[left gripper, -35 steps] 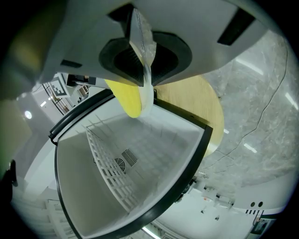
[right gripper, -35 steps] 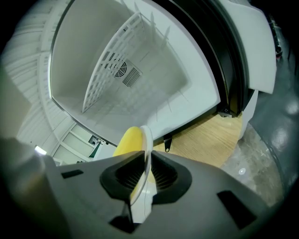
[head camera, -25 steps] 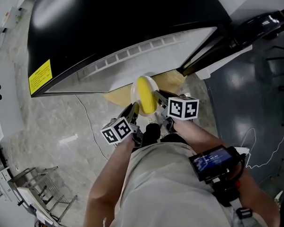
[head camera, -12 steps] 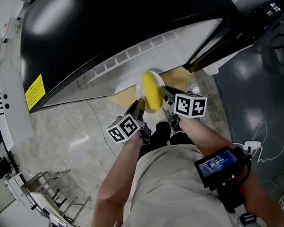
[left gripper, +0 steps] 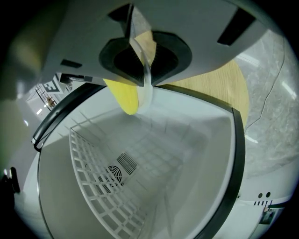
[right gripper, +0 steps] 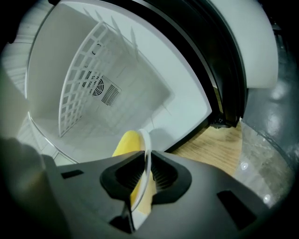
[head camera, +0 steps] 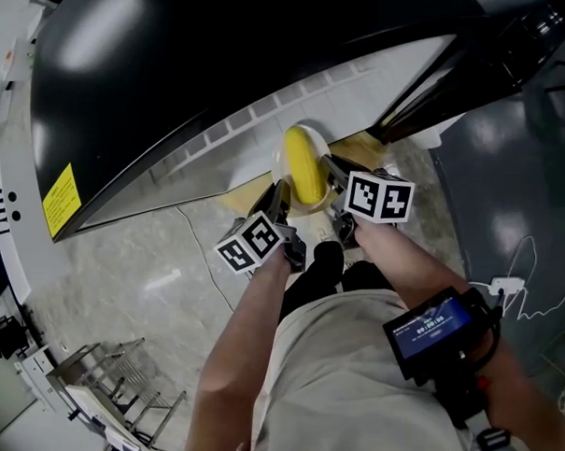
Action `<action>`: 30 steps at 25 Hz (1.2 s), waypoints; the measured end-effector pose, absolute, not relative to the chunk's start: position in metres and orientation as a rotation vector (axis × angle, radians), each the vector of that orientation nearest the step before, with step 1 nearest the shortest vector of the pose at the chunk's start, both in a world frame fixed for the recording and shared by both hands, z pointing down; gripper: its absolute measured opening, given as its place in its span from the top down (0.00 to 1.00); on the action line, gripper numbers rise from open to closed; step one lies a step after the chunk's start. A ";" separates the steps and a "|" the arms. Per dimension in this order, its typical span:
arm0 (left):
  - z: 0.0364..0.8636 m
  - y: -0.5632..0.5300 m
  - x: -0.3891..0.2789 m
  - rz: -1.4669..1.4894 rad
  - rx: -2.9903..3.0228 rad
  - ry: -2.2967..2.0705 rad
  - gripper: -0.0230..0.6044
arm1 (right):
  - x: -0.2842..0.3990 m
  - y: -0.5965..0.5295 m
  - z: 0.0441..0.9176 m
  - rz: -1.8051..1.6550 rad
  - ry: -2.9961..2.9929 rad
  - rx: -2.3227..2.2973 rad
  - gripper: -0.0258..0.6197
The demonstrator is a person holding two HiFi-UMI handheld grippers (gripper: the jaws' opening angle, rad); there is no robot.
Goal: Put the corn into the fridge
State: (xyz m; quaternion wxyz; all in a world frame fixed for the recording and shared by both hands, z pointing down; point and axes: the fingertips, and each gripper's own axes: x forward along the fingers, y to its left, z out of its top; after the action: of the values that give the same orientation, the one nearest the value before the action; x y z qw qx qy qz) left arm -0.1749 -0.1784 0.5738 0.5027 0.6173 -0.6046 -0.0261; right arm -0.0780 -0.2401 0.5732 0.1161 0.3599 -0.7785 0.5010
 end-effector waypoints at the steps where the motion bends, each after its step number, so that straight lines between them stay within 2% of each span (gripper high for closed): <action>1: 0.573 -0.179 -0.173 -0.061 1.493 -1.466 0.88 | -0.076 -0.240 0.573 1.467 -2.279 1.064 0.89; 30: 0.588 -0.257 -0.215 0.010 1.480 -1.598 0.88 | -0.112 -0.310 0.588 1.418 -2.276 1.153 0.88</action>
State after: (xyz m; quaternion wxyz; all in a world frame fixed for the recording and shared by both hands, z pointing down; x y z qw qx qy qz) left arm -0.2150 -0.2570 0.5881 0.4636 0.6021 -0.6501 0.0041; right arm -0.1125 -0.3098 0.5878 0.1112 0.3925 -0.7750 0.4827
